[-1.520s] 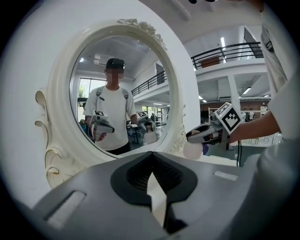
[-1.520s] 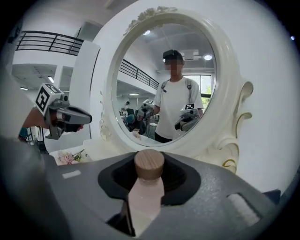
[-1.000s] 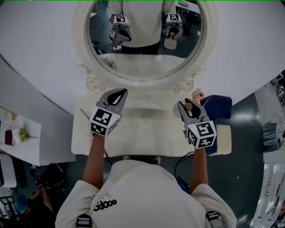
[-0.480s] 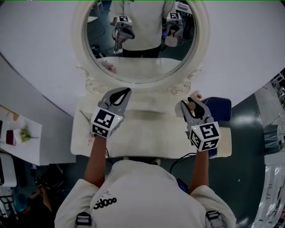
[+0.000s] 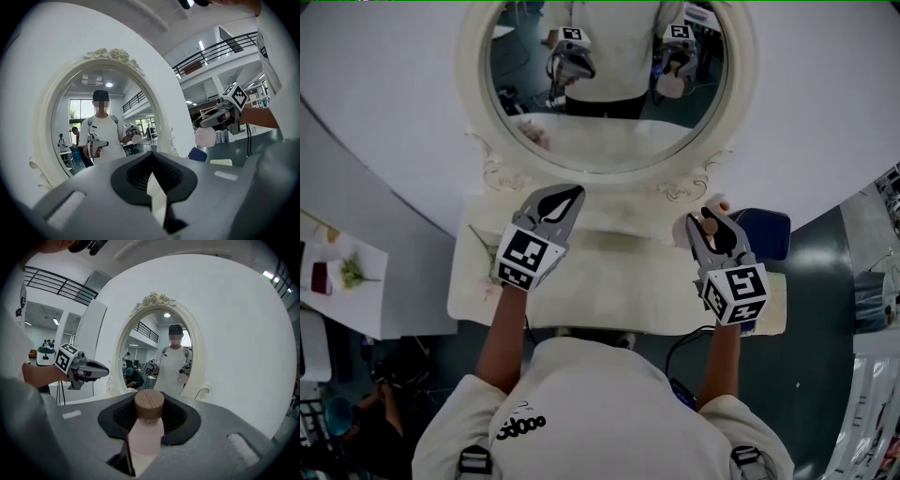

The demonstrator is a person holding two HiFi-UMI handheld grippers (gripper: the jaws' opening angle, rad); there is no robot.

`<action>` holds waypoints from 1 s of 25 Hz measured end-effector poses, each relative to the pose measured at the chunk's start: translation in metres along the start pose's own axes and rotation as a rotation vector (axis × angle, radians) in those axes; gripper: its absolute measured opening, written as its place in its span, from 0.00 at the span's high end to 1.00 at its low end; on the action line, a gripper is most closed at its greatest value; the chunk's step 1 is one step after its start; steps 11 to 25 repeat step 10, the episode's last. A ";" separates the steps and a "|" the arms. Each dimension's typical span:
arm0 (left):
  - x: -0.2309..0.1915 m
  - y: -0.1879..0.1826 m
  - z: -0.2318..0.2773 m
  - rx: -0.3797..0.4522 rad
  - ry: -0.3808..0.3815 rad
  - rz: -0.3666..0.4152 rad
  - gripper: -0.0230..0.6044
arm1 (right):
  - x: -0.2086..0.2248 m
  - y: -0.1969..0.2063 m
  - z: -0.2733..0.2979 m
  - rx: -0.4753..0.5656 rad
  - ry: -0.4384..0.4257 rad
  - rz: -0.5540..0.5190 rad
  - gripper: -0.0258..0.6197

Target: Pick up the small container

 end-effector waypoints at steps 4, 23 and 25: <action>0.000 0.001 0.003 -0.003 0.005 -0.004 0.93 | 0.001 0.000 0.001 -0.005 0.000 0.003 0.78; 0.002 -0.002 0.008 0.000 0.006 -0.002 0.93 | 0.008 0.002 -0.001 -0.007 0.008 0.006 0.78; 0.002 -0.002 0.008 0.000 0.006 -0.002 0.93 | 0.008 0.002 -0.001 -0.007 0.008 0.006 0.78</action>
Point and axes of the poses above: the fingertips, and each gripper's own axes: z forward along the fingers, x to its right, y out of its underside, the point moved 9 cm from there along -z, backward along the fingers, and after that the axes turned 2 degrees about -x, right-handed, at the moved point
